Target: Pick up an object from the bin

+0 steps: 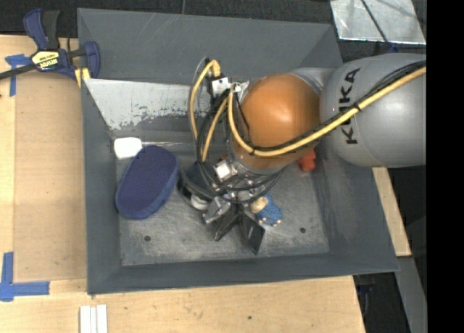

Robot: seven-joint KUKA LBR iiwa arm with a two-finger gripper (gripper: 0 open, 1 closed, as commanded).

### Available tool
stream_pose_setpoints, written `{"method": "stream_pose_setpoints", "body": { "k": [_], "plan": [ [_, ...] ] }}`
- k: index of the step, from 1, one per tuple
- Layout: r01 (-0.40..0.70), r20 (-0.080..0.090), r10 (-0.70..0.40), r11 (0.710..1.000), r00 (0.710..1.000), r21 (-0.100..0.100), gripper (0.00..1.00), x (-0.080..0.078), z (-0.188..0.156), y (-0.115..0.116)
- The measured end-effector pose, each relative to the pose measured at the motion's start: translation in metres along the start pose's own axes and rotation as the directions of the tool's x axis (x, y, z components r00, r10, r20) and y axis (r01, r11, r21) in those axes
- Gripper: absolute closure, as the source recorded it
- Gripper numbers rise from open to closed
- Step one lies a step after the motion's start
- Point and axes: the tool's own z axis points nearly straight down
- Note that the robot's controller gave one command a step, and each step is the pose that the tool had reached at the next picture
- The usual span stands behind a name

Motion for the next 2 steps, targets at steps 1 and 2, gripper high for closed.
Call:
{"method": "stream_pose_setpoints", "body": {
  "k": [1, 2],
  "plan": [
    [-0.002, -0.001, 0.002, 1.000, 1.000, -0.004, 1.00, 0.000, -0.069, 0.000],
    [-0.005, 0.000, 0.005, 1.000, 1.000, -0.007, 1.00, 0.000, -0.091, 0.001]
  ]
}}
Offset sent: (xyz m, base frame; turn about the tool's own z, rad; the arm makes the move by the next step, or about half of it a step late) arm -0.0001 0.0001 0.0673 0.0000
